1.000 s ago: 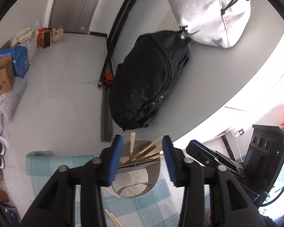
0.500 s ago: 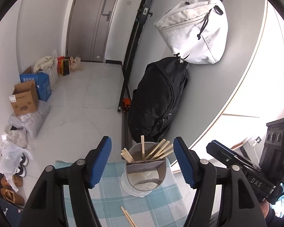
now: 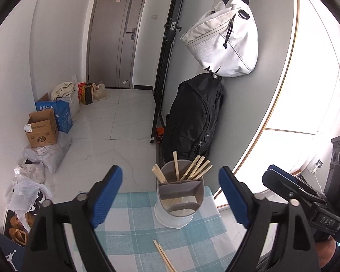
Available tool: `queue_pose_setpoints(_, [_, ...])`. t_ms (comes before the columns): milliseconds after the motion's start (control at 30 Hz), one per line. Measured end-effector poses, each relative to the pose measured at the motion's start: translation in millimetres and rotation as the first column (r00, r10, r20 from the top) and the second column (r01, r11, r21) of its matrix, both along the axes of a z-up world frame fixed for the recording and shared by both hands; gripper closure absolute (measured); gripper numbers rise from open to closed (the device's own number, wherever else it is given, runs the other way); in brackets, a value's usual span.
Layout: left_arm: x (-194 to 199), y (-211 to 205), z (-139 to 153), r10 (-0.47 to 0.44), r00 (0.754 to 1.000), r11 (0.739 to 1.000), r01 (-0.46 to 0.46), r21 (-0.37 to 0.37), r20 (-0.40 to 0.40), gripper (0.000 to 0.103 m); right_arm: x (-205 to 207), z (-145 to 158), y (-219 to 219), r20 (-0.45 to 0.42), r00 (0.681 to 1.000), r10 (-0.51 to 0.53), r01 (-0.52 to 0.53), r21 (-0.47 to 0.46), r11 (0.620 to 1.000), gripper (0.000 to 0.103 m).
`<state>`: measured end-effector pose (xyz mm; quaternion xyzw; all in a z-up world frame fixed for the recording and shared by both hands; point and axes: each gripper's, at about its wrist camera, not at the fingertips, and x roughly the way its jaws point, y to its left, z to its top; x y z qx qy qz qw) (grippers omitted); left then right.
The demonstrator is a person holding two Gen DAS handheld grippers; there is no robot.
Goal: Organize utensils
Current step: 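Move the right gripper down to the chopsticks left on the cloth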
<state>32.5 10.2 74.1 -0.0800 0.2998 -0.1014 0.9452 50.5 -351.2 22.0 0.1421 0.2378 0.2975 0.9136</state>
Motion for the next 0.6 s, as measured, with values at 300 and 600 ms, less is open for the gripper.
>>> queue_pose_setpoints(300, [-16.6, 18.9, -51.0, 0.050, 0.998, 0.998, -0.051, -0.029, -0.031, 0.014, -19.7, -41.9, 12.4, -0.010, 1.000, -0.009, 0.008, -0.087, 0.996, 0.010])
queue_pose_setpoints(600, [-12.1, 52.5, -114.2, 0.103, 0.982, 0.992, -0.114, -0.062, -0.159, 0.014, -16.3, -94.6, 48.5, -0.148, 0.989, 0.027, -0.061, -0.230, 0.971, 0.011])
